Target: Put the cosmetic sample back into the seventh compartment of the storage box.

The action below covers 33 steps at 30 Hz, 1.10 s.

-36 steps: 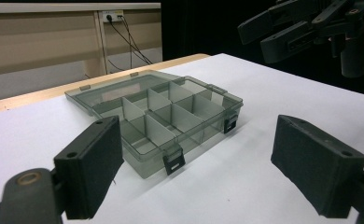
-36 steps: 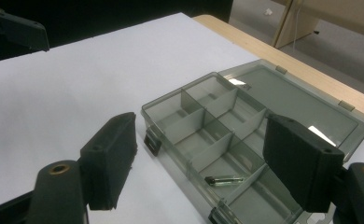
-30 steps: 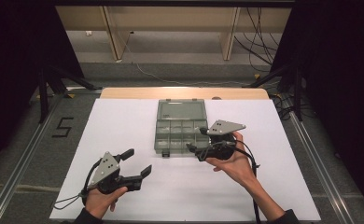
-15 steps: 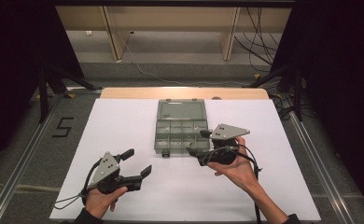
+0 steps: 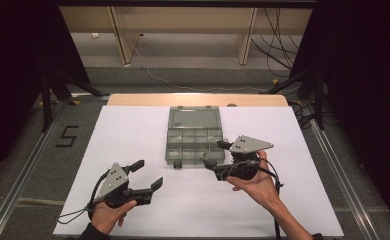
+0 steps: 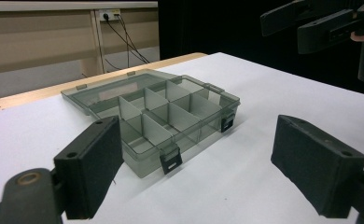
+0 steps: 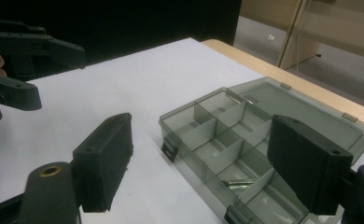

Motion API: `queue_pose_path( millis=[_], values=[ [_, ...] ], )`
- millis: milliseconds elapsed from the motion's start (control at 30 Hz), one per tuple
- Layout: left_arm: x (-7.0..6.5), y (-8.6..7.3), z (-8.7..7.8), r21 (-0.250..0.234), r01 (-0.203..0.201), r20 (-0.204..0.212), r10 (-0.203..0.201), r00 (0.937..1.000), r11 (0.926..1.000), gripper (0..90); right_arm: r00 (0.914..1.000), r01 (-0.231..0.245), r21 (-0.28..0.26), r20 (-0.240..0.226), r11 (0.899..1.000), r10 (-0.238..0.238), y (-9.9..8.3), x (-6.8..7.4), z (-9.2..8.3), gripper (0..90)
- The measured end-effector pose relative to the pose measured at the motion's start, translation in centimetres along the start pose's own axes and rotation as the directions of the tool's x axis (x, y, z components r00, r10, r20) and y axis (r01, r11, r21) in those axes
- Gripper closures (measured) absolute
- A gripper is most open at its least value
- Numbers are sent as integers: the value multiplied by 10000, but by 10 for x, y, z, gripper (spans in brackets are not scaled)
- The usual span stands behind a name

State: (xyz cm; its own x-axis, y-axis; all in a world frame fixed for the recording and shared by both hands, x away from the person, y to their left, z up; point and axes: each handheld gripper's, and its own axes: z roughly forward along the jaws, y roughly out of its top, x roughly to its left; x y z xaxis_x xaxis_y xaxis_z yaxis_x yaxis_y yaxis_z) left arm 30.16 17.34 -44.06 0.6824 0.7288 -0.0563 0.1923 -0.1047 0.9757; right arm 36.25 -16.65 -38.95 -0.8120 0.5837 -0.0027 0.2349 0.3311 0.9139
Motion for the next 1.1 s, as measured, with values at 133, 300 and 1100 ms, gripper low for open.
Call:
queue_pose_path(
  millis=[133, 300, 1100],
  values=[
    [0, 0, 0, 5, -40, -3, 40, 10000, 10000, 157, 10000, -72, -121, -12, 9999, 72, -2, 0, -2, 234],
    [0, 0, 0, -2, -32, 6, 32, 10000, 10000, 157, 10000, -87, -131, -1, 9999, 87, -6, 0, -6, 231],
    [0, 0, 0, 6, -64, 31, 64, 10000, 10000, 157, 9985, -527, -695, 114, 9962, 536, -23, 4, -27, 198]
  ],
)
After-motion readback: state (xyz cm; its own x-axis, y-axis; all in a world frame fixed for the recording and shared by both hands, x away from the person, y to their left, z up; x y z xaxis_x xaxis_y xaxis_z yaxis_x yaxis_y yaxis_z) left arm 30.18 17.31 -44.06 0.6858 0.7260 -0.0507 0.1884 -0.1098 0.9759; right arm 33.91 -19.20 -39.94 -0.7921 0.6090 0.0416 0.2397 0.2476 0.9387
